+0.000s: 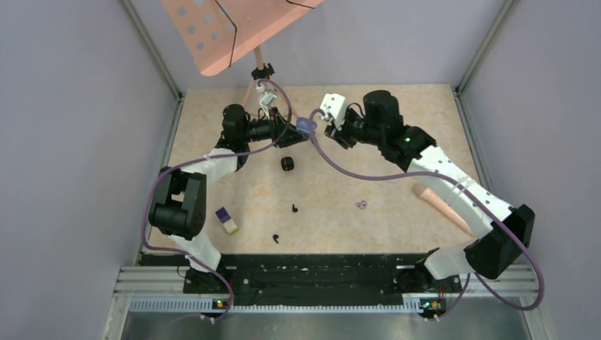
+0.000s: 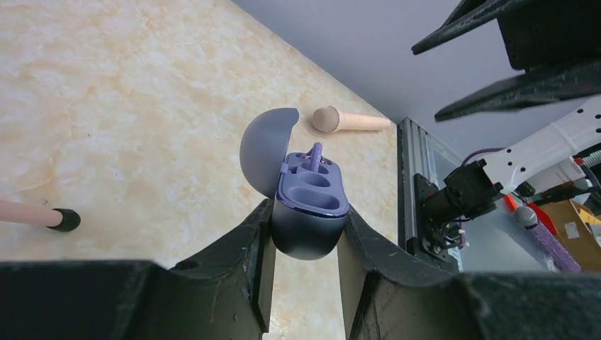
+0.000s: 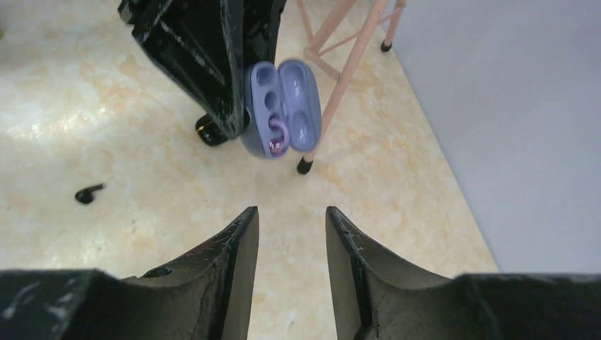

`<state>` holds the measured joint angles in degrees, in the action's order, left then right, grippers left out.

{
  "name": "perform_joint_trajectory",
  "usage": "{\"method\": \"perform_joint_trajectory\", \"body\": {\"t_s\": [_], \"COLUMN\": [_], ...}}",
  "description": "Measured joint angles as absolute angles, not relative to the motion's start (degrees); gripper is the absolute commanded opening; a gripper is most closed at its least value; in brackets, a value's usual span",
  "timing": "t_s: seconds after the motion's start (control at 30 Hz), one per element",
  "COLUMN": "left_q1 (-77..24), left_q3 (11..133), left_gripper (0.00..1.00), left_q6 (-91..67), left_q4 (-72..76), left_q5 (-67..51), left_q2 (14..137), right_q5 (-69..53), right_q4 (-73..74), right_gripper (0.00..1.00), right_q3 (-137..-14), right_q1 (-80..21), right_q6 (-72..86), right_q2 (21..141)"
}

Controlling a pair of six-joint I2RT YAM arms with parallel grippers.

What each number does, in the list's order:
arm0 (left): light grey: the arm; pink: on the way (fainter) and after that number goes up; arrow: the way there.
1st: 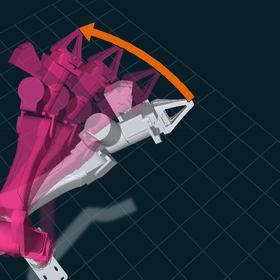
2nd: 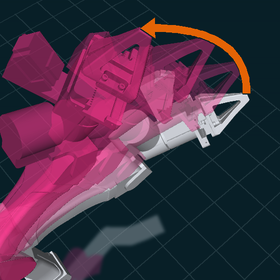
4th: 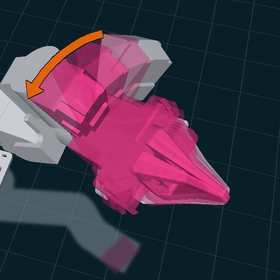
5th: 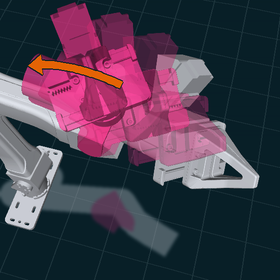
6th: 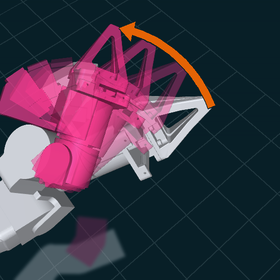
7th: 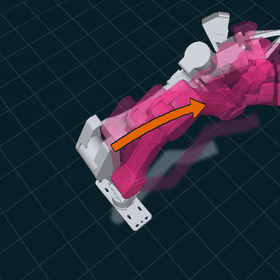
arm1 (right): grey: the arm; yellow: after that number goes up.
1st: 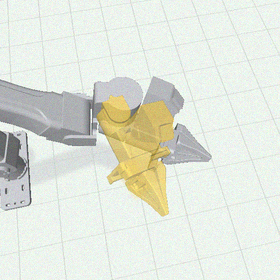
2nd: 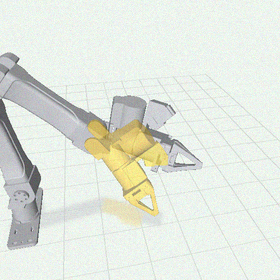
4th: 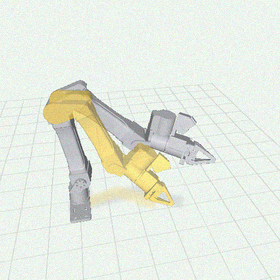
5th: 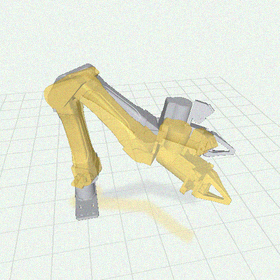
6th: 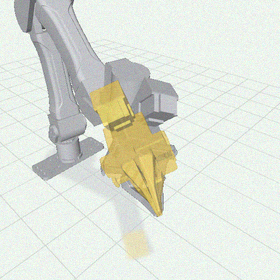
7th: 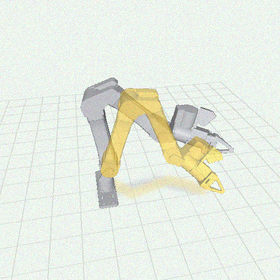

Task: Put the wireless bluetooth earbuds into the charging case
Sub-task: Place the earbud in the charging case, then adjust the earbud at the center of the board.

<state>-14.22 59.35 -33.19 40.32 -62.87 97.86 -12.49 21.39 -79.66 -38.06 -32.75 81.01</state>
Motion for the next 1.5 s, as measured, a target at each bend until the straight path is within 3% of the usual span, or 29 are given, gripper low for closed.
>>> {"method": "perform_joint_trajectory", "body": {"t_s": [0.17,0.37,0.53,0.83,1.5], "left_q1": [-14.0,-13.28,-12.38,-10.5,-9.89], "left_q3": [58.52,57.14,56.77,55.07,52.93], "left_gripper": [0.0,0.0,0.0,0.0,0.0], "left_q6": [-32.82,-31.99,-30.33,-28.27,-25.98], "left_q4": [40.25,38.3,35.92,32.49,29.19], "left_q5": [-63.68,-64.05,-64.16,-64.45,-63.35], "left_q2": [97.69,96.44,94.17,91.98,90.48], "right_q5": [-20.64,-22.41,-22.41,-24.56,-21.76], "right_q4": [29.06,37.95,41.41,41.17,32.1], "right_gripper": [0.34,0.18,0.18,0.18,0.22], "right_q3": [-77.25,-66.08,-56.75,-44.14,-41.69], "right_q1": [-31.48,-29.98,-29.98,-30.04,-30.98], "right_q6": [-34.54,-35.97,-40.47,-65.93,-78.52], "right_q2": [76.31,73.93,75.33,72.4,80.16]}}
